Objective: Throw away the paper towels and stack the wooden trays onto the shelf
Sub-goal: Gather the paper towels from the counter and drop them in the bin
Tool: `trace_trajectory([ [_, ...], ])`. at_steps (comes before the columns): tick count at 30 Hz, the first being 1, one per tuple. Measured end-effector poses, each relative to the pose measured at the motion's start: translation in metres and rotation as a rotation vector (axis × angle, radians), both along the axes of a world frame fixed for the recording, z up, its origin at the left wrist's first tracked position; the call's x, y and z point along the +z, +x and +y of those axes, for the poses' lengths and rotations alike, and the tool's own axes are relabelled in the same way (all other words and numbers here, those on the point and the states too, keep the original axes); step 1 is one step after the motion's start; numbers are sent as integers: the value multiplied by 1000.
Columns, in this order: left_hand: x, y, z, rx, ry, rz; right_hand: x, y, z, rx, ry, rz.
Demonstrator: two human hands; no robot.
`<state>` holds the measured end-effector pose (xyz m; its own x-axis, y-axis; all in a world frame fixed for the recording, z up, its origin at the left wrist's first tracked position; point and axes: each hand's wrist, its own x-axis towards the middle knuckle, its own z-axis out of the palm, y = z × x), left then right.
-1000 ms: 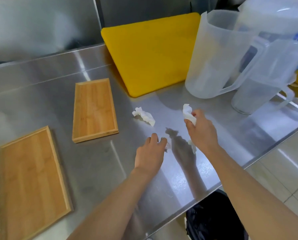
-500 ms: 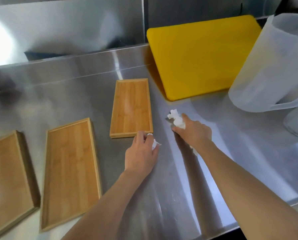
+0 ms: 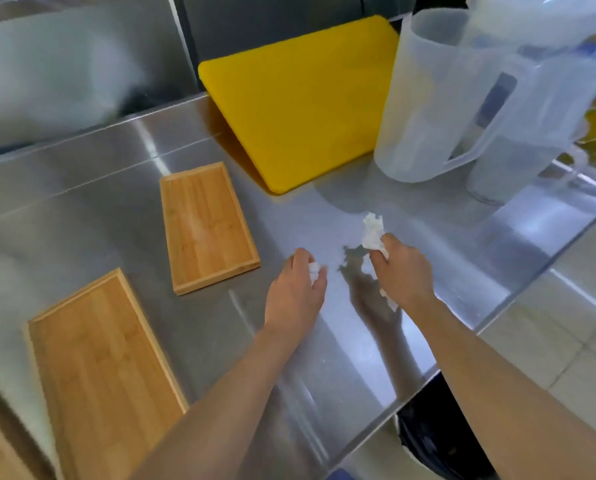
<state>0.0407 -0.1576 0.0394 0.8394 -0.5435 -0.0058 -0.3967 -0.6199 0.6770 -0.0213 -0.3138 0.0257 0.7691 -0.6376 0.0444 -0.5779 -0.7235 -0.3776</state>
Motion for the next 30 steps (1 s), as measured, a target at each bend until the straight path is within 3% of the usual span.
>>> trace_trajectory([
  [11,-1,-117,-116,-345,-15,-7,8,-187,-74,-401,98,-21],
  [17,-20,-202,-172,-427,-70,100,-14,-275,-110,-463,113,-2],
  [23,-67,-243,-192,-425,-18,200,-79,-328,-135,-498,166,68],
  [27,-126,-247,-220,-410,239,245,-133,-343,-137,-554,241,109],
  [30,-190,-252,-245,-444,299,296,-194,-350,-141,-573,273,158],
])
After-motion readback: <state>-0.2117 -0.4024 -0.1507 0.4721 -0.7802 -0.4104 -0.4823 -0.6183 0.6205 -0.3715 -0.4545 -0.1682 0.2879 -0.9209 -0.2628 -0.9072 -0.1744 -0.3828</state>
